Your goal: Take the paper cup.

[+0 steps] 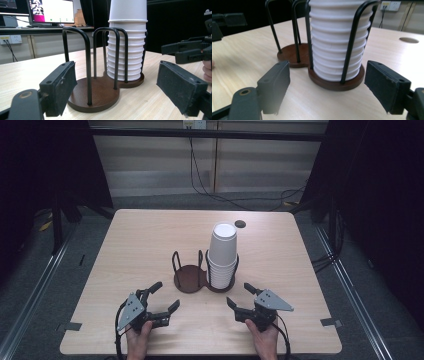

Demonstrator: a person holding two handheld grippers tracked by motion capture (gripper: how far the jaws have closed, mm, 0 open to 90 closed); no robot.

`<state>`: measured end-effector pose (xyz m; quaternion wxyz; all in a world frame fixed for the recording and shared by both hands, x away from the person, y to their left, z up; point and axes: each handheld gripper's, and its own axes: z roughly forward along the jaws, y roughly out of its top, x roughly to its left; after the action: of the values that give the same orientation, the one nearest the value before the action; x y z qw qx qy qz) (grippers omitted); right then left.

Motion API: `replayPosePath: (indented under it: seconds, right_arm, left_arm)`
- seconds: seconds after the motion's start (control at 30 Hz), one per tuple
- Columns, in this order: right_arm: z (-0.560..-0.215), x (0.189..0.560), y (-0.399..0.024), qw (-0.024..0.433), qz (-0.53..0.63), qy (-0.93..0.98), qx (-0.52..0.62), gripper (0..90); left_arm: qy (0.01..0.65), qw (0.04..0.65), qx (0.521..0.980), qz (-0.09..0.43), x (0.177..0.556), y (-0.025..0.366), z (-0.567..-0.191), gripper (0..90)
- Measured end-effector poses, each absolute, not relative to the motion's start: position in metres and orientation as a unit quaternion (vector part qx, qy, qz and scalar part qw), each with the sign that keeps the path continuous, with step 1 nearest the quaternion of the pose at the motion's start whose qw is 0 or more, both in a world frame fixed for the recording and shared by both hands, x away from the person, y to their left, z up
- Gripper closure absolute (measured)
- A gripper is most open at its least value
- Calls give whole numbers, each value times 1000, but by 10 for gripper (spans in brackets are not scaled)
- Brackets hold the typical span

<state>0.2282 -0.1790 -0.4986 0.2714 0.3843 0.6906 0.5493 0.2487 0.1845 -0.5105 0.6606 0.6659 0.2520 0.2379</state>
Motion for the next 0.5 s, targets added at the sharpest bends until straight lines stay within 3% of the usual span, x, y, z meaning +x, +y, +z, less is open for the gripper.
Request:
replayPosePath:
  seconds: [0.2,0.23,0.5]
  right_arm:
    - [-489,231,-181,260,547,697,384,236]
    - [-486,231,-182,239,545,704,386,244]
    - [-474,233,-182,211,562,695,397,213]
  left_arm:
    - [251,661,666,237,249,184,-511,157]
    - [250,661,666,236,249,185,-511,157]
    - [250,661,667,236,249,185,-511,157]
